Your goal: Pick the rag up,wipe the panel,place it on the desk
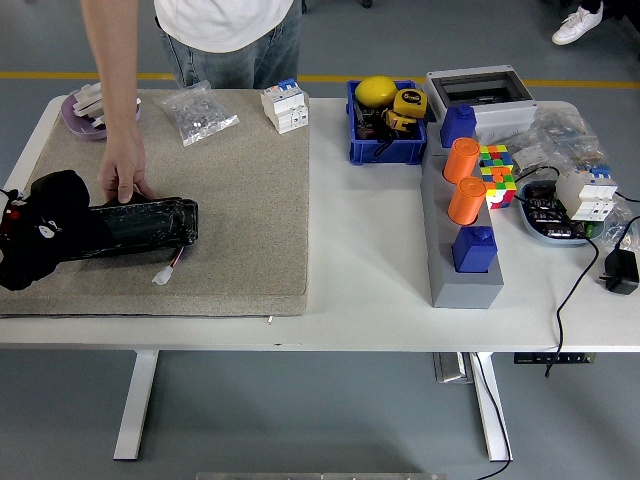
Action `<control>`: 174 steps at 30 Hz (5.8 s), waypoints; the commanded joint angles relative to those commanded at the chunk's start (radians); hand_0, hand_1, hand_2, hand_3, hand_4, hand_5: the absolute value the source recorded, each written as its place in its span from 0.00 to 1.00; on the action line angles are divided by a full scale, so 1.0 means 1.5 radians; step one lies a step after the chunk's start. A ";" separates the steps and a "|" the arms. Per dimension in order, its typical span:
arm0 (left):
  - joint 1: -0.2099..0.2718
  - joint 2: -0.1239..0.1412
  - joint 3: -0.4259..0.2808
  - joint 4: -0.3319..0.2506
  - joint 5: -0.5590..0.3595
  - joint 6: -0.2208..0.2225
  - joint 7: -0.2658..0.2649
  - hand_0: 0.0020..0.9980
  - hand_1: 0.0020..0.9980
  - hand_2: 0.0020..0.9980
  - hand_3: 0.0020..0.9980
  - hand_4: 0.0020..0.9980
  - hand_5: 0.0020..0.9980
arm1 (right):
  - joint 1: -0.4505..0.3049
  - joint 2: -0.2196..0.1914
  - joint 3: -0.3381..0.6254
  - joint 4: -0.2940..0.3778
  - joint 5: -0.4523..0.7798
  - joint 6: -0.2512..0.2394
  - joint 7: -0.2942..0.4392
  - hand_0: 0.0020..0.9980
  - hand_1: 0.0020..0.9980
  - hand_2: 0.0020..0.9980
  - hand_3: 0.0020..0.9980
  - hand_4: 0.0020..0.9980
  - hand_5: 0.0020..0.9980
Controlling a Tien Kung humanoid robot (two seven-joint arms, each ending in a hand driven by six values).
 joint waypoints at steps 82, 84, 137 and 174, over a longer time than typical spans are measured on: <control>-0.044 -0.007 0.162 -0.033 0.063 0.027 0.060 0.18 0.10 0.52 0.53 0.34 0.00 | 0.001 -0.007 0.000 0.003 0.005 0.016 -0.008 0.70 0.64 0.70 0.67 1.00 0.49; -0.041 -0.002 0.155 -0.030 0.068 0.027 0.061 0.18 0.10 0.52 0.53 0.34 0.00 | 0.001 -0.007 0.001 0.003 0.005 0.016 -0.008 0.70 0.64 0.70 0.68 1.00 0.49; -0.040 0.025 0.177 -0.066 0.117 0.032 0.107 0.18 0.10 0.52 0.53 0.37 0.00 | 0.003 -0.009 0.007 0.005 0.004 0.018 -0.010 0.70 0.64 0.70 0.68 1.00 0.49; -0.120 -0.014 0.324 -0.089 0.121 0.030 0.143 0.18 0.10 0.52 0.53 0.38 0.00 | 0.005 -0.010 0.002 0.005 0.009 0.023 -0.011 0.70 0.64 0.70 0.68 1.00 0.50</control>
